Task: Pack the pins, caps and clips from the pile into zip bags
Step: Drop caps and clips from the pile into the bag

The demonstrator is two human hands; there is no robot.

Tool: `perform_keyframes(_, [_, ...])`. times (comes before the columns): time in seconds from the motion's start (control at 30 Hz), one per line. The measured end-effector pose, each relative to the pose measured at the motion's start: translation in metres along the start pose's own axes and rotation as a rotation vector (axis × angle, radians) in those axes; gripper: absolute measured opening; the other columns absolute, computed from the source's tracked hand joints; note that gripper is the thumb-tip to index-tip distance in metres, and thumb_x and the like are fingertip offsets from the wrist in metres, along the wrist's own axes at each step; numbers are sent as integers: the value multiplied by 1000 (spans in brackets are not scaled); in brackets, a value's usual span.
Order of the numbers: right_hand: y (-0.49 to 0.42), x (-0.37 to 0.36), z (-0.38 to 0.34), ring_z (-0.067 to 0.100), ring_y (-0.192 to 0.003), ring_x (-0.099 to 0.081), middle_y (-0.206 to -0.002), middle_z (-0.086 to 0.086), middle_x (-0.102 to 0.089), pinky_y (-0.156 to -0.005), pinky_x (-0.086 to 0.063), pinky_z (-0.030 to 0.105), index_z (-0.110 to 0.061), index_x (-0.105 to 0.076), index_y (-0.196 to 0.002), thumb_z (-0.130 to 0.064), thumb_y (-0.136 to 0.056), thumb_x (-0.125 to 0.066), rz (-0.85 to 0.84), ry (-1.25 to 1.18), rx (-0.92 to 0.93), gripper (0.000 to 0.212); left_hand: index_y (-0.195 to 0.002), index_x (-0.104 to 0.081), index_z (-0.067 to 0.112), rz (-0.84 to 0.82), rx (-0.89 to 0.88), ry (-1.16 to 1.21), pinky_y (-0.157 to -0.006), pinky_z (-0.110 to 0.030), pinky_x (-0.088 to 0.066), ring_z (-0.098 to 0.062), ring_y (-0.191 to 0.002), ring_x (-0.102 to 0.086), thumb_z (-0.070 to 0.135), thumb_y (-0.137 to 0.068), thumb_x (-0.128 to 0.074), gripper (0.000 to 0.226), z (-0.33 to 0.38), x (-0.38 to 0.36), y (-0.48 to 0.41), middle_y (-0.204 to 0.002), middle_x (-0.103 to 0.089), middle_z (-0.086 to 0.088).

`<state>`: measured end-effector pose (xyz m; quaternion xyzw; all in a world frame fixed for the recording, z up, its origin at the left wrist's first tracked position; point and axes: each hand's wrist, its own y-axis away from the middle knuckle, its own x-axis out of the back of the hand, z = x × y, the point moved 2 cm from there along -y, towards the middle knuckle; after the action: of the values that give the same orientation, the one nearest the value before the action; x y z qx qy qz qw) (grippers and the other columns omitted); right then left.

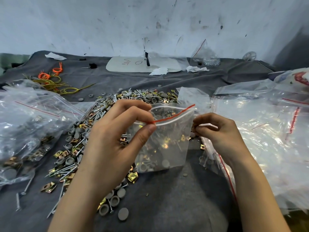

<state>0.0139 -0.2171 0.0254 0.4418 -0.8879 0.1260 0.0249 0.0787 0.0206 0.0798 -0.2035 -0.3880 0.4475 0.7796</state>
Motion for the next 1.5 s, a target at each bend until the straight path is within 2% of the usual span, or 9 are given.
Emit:
perform_keyframes(0.3, [3,-2,-9,11,-78,-69,-79,-4,-73,-77,-54,20,-16,-68,-88,17,-78,-62,-44,-48,98,36,-90,-66,22,-1,7,-5,-86,-35,-51,-11,-113,-61,34,-90,-58,14,0,-1,0,-114,-62,7])
perform_keyframes(0.53, [20,-1,-58,11,-82,-67,-81,-1,-73,-80,-51,19,-21,-73,-84,-2,-67,-71,-107,-489,293,26,-90,-66,21,-15,-17,-6,-90,-37,-53,-13,-114,-61,32,-90,-59,13,4,-2,1,-115,-62,5])
perform_keyframes(0.7, [46,-16,-100,11,-88,-68,-91,-5,-72,-82,-49,18,-20,-67,-92,4,-80,-67,-53,-79,626,26,-91,-66,18,-47,-63,3,-89,-39,-53,-16,-113,-62,28,-91,-59,12,6,-5,1,-115,-62,-1])
perform_keyframes(0.93, [54,-28,-103,10,-104,-66,-102,-13,-70,-89,-49,28,-27,-62,-109,-8,-84,-68,-31,206,661,32,-91,-66,17,-38,-70,11,-90,-38,-53,-15,-113,-62,27,-91,-60,12,5,-5,2,-115,-62,-1])
perform_keyframes(1.07, [41,-15,-92,11,-93,-69,-93,-5,-73,-79,-50,19,-27,-65,-102,-10,-88,-63,121,2,579,22,-90,-67,20,6,-44,17,-89,-42,-53,-16,-113,-62,29,-91,-60,12,2,-3,2,-115,-63,3])
perform_keyframes(1.17, [20,-15,-56,8,-81,-69,-81,-5,-71,-69,-50,15,-30,-66,-89,1,-89,-60,168,32,328,31,-92,-66,26,61,-22,30,-88,-49,-54,-18,-112,-63,32,-91,-60,8,-2,1,2,-114,-63,7])
perform_keyframes(1.3, [5,-37,-5,2,-67,-63,-74,-8,-68,-65,-48,18,-25,-69,-77,3,-84,-65,-35,347,35,29,-92,-61,32,152,-1,12,-85,-54,-54,-20,-109,-64,37,-91,-60,5,-9,9,0,-114,-62,14])
perform_keyframes(1.4, [6,-54,9,14,-82,-65,-86,-3,-71,-71,-50,22,-19,-73,-86,-16,-80,-76,-194,468,-53,7,-88,-60,36,191,-4,10,-85,-55,-54,-22,-106,-66,37,-91,-60,3,-12,12,1,-115,-62,13])
perform_keyframes(1.5, [8,-63,12,22,-91,-59,-98,4,-63,-82,-47,36,-13,-72,-91,-28,-76,-79,-276,657,-5,22,-98,-61,40,185,-15,-12,-86,-53,-55,-21,-107,-65,36,-91,-60,8,-12,13,1,-115,-61,12])
